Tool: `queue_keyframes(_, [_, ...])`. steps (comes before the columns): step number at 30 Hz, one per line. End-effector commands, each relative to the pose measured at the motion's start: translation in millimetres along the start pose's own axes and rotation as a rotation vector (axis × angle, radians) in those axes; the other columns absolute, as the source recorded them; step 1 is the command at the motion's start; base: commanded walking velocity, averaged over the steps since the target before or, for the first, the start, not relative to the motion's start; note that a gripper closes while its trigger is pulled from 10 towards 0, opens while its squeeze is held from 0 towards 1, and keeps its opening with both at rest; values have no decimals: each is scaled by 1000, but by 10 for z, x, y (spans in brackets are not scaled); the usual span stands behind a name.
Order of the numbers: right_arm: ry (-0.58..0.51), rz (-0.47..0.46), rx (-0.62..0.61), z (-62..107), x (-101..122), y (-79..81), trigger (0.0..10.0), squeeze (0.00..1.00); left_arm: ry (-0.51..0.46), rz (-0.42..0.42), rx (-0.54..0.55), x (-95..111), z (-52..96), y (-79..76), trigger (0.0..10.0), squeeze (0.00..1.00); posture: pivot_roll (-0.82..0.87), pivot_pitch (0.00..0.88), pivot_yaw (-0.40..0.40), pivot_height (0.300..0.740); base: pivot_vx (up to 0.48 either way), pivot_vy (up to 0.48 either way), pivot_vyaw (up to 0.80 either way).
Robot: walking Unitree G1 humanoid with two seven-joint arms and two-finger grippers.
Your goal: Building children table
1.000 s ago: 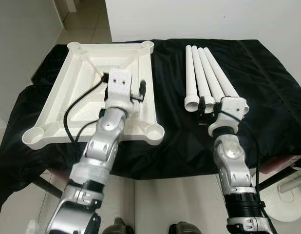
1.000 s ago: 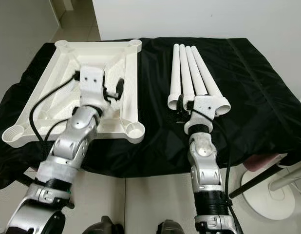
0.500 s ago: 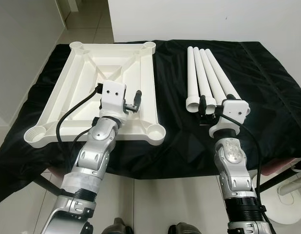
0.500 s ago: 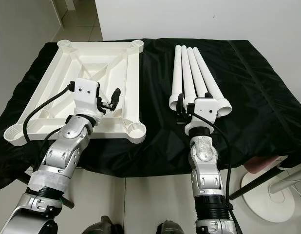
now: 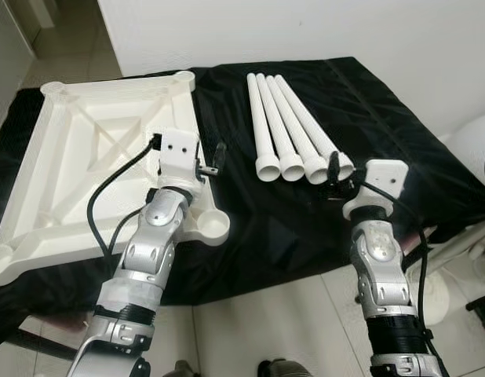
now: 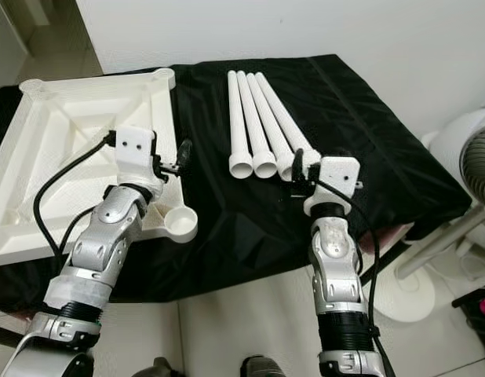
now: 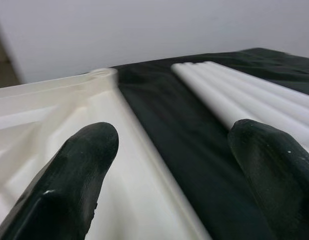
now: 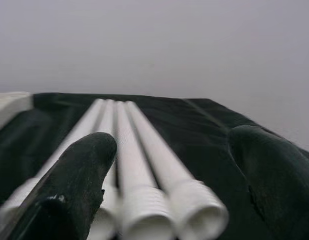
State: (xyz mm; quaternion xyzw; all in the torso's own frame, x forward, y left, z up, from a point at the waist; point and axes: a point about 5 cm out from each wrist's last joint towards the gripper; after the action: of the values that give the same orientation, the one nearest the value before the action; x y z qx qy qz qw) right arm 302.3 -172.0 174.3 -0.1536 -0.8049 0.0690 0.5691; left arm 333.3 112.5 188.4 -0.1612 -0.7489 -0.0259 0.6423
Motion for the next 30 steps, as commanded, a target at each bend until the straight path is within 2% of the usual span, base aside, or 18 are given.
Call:
queue_keyframes(1, [-1, 0, 15, 11, -13, 30, 10000, 0, -8, 13, 37, 19, -8, 42, 10000, 0, -92, 0, 43, 740, 0, 0, 0])
queue_keyframes(13, [2, 19, 24, 20, -50, 7, 10000, 0, -36, 5, 61, 102, 9, 164, 10000, 0, -83, 0, 43, 740, 0, 0, 0])
queue_keyframes(30, [-2, 26, 48, 4, -55, 15, 10000, 0, -51, 5, 87, 124, 34, 210, 10000, 0, -75, 0, 22, 740, 251, 0, 0])
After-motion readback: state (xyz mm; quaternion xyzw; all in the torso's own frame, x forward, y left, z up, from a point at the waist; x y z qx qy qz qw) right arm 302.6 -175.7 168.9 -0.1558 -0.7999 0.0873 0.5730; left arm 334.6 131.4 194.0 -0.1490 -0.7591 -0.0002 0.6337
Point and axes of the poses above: a point about 5 cm out from each wrist's last joint towards the gripper, its own z axis pointing back from the gripper into the wrist, its own x axis along the axis of the wrist's last joint, y = z × x, and after that the axes turned 12 degrees about z, right-handed
